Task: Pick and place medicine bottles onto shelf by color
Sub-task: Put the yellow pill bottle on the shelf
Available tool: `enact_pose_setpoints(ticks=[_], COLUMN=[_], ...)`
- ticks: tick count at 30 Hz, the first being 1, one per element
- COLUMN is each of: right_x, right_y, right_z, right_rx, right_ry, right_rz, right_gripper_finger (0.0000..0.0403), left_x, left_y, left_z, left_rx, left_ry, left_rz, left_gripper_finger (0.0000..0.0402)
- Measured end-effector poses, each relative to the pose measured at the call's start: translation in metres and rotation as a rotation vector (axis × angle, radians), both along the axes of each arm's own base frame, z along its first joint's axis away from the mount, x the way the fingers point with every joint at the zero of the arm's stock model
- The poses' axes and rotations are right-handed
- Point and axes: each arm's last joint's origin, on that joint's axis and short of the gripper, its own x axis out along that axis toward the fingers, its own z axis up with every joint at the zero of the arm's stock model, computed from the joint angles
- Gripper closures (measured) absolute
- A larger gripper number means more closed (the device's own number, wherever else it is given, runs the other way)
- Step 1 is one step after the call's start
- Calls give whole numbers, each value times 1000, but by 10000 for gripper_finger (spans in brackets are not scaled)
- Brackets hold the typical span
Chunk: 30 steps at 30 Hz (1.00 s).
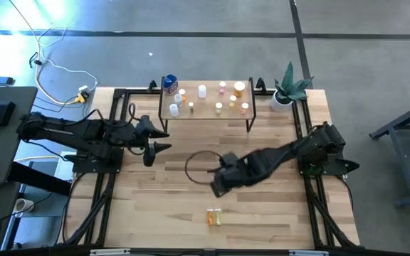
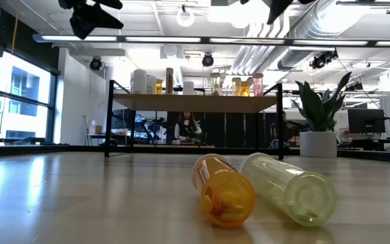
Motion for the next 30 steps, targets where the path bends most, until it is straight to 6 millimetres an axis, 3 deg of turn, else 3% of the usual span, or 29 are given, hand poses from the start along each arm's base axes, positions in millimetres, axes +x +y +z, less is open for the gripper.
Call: enact_pose_setpoints(ticks=[6,17,23,30], right_x=[-7,-12,-2,3], right_y=[33,73,91,100], right_z=[-27,-74,-76,-56], right_rx=[81,249,333,351], right_ry=[-14,-140,-260,-380], right_rz=[-35,-93,-71,-95], right_gripper_finger=[213,213,213,213], left_x=[-1,-1,-1,-1], left_y=[-9,-18,-19,-19], left_z=[0,0,0,0], left_rx=[36,-40,-41,-40], left_ry=[-5,-30,-30,-29], left_rz=[26,22,15,18], left_gripper_finger=[190,190,190,190])
